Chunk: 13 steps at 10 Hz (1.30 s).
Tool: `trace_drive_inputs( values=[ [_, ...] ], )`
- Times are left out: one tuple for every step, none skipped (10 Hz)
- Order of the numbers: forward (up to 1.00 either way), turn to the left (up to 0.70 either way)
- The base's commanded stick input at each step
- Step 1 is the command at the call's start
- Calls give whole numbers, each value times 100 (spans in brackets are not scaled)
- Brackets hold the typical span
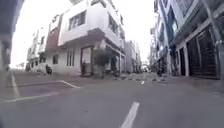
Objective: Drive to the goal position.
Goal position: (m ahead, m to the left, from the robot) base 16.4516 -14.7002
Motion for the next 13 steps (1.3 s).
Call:
trace_drive_inputs(
  values=[
    [100, 0],
    [100, -32],
    [100, -40],
    [100, -40],
    [100, -40],
    [100, -40],
    [100, -40],
    [100, -40],
    [100, -40],
    [100, -40],
    [100, -40],
    [100, -40],
    [100, -40]
  ],
)
